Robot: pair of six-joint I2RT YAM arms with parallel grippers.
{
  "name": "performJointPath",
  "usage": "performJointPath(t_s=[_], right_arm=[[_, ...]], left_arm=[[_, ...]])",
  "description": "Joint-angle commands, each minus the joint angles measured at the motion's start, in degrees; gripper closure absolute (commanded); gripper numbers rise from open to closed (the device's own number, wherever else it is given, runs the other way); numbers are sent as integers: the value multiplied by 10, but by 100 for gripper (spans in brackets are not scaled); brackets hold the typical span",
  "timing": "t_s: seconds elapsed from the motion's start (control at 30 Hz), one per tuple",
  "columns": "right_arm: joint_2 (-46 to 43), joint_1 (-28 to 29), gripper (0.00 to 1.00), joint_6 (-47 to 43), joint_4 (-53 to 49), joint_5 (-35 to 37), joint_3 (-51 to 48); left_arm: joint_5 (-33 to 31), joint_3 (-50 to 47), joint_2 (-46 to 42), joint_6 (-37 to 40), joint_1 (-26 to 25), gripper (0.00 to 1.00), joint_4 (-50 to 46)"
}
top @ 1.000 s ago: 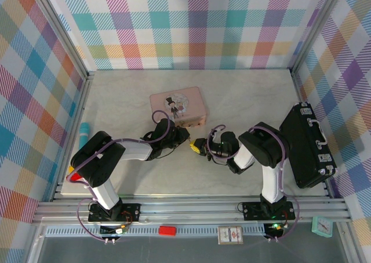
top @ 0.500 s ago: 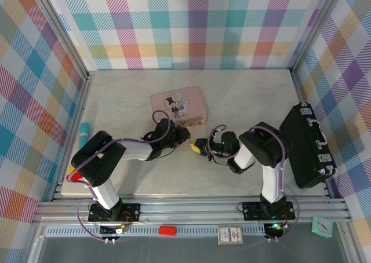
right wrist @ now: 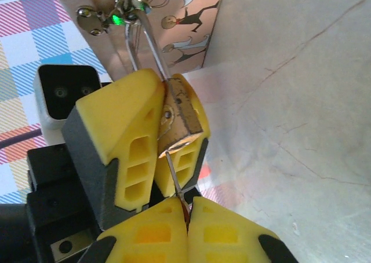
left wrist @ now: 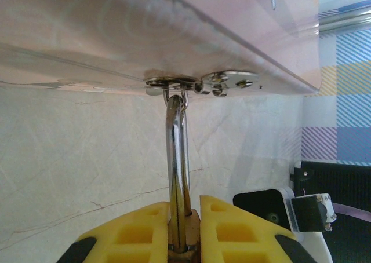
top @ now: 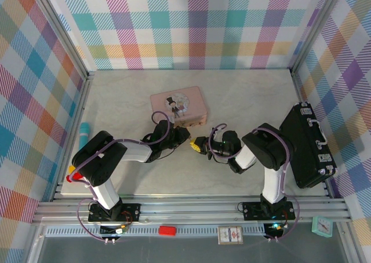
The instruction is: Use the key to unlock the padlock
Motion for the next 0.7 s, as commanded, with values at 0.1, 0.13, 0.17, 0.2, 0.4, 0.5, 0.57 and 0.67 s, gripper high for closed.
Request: performJointPath(t_s=[0.1, 0.13, 0.17, 0.2, 0.4, 0.5, 0.57, 0.67], right_arm=[[-7, -5, 100, 10, 29, -15, 3], [-7, -6, 100, 10, 29, -15, 3], [-7, -7, 100, 11, 29, -16, 3], [-8, -8, 100, 10, 29, -17, 3], [-7, -27, 100, 3, 29, -34, -1], [-11, -30, 100, 0, 29, -35, -4], [-13, -30, 100, -1, 29, -33, -7], [-14, -34, 100, 1, 29, -31, -12]], left_arm=[[63, 1, 2, -33, -5, 100, 102], [65, 0, 3, -36, -4, 100, 110], [67, -1, 6, -40, -5, 100, 119], [69, -2, 8, -44, -4, 100, 126], [75, -4, 14, -57, -4, 100, 145], [77, -5, 14, -57, -3, 100, 146], [75, -6, 16, -58, -3, 100, 149], [74, -8, 19, -60, -2, 100, 154]])
